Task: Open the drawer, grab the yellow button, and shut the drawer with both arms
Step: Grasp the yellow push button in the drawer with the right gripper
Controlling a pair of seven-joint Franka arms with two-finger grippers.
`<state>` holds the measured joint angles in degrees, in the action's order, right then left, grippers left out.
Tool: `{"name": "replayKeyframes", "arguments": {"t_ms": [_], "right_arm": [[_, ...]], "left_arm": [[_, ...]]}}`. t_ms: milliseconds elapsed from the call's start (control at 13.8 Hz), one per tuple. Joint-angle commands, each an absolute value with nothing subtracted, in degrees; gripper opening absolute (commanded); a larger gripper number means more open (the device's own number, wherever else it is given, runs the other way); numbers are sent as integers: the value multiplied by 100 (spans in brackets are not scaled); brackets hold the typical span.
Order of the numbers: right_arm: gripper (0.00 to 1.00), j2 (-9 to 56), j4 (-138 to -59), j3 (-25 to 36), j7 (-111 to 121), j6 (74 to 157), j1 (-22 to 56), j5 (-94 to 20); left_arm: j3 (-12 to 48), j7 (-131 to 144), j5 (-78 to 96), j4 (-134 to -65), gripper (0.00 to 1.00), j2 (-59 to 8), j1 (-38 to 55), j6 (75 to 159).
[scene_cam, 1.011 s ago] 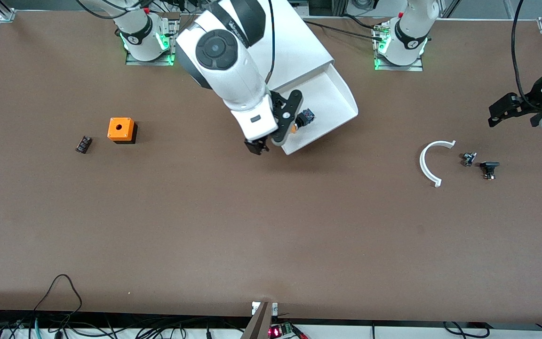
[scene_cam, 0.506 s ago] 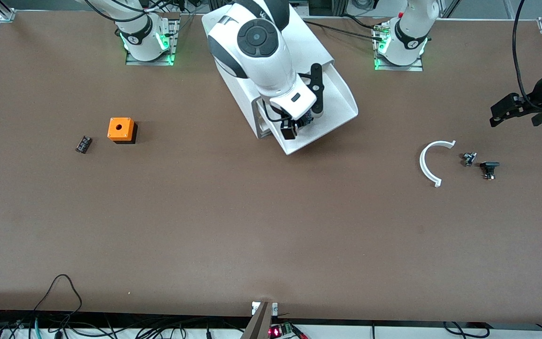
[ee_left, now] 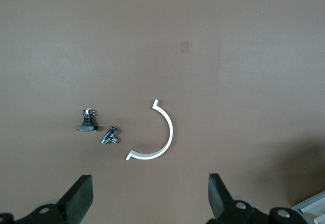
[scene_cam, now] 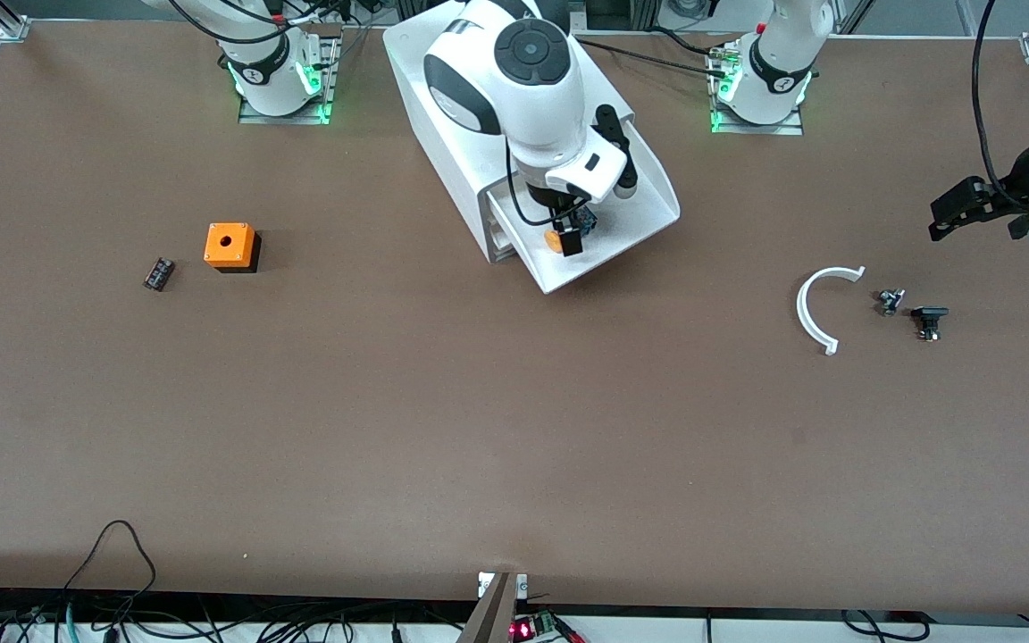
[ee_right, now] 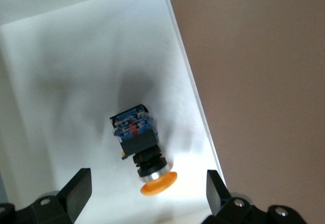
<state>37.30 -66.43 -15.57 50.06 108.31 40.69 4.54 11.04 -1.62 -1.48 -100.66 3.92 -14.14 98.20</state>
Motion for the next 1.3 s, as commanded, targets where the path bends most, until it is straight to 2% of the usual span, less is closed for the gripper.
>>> {"name": "replayKeyframes", "arguments": {"t_ms": [0, 867, 1228], "right_arm": [[100, 3929, -6407, -1573, 5150, 10670, 4140, 641], [100, 4113, -6416, -1556, 5150, 10441, 4377, 712], [96, 4184, -6416, -1556, 5142, 10441, 4430, 773]], "left_arm": [[1046, -114, -272, -10028, 100, 396, -1327, 9800], [1046, -105, -237, -10028, 100, 396, -1327, 9782], [1046, -105, -237, -10028, 100, 396, -1327, 9782]]}}
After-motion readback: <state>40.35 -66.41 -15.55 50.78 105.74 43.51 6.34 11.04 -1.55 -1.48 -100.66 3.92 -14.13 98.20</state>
